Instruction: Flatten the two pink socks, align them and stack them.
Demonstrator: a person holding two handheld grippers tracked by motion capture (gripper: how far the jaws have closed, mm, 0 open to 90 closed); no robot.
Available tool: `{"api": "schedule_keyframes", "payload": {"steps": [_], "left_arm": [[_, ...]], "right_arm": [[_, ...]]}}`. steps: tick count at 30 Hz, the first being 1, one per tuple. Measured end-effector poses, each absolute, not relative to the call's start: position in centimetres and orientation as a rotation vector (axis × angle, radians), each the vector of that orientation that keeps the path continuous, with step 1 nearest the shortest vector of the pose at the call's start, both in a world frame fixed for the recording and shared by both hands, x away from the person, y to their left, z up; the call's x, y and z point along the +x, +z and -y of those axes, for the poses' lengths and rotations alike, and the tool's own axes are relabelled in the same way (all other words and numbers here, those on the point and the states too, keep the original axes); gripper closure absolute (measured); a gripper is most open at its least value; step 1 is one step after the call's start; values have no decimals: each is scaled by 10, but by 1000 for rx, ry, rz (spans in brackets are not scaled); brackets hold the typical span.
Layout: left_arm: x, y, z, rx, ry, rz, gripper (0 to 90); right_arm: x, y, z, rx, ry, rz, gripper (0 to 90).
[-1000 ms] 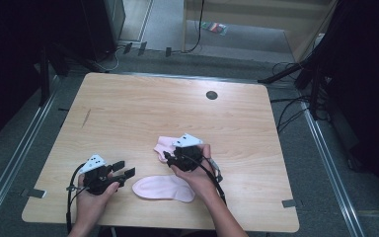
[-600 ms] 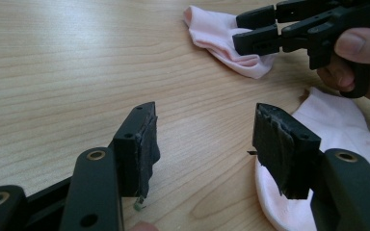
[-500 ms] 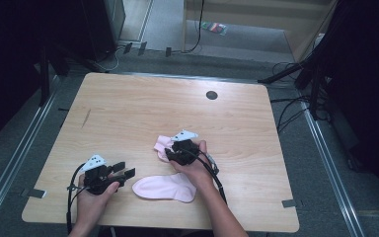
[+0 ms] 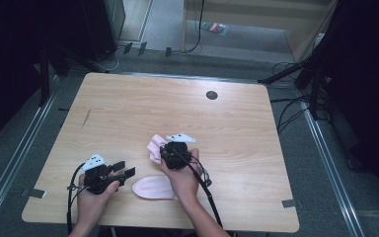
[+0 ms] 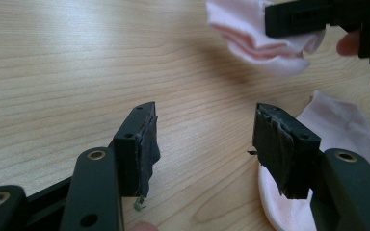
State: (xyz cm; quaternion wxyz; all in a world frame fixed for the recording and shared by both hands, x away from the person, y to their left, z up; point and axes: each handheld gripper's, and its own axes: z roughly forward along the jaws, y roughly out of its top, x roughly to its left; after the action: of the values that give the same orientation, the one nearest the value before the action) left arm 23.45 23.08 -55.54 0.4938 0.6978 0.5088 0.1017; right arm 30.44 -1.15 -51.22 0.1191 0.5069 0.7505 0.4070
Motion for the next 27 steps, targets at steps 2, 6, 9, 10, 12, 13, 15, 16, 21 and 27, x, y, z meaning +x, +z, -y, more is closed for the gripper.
{"api": "schedule_keyframes", "payload": {"steps": [2,6,9,10,12,13,15,16,21,27], "left_arm": [[235,-555,-231,1689,245,-1235,423],[235,-556,-231,1684,241,-1238,421],[235,-555,-233,1678,249,-1248,417],[235,-556,-234,1671,247,-1254,417],[236,-556,-234,1668,247,-1263,419],[237,-556,-233,1664,248,-1269,419],[237,-556,-233,1668,250,-1268,420],[237,-556,-232,1672,251,-1268,420],[237,-556,-234,1672,242,-1267,419],[238,-556,-234,1671,233,-1266,419]], "right_arm": [[302,-515,9,1497,1193,-2191,828],[304,-530,4,1545,1097,-2218,597],[300,-524,20,1505,1128,-2156,574],[300,-524,20,1505,1128,-2156,574],[287,-511,20,1313,1222,-2264,719],[287,-511,20,1313,1222,-2264,719],[281,-508,12,1205,1190,-2329,760],[280,-509,8,1169,1175,-2361,770],[286,-520,-1,1147,1163,-2471,766],[290,-529,-4,1162,1104,-2500,821]]}}
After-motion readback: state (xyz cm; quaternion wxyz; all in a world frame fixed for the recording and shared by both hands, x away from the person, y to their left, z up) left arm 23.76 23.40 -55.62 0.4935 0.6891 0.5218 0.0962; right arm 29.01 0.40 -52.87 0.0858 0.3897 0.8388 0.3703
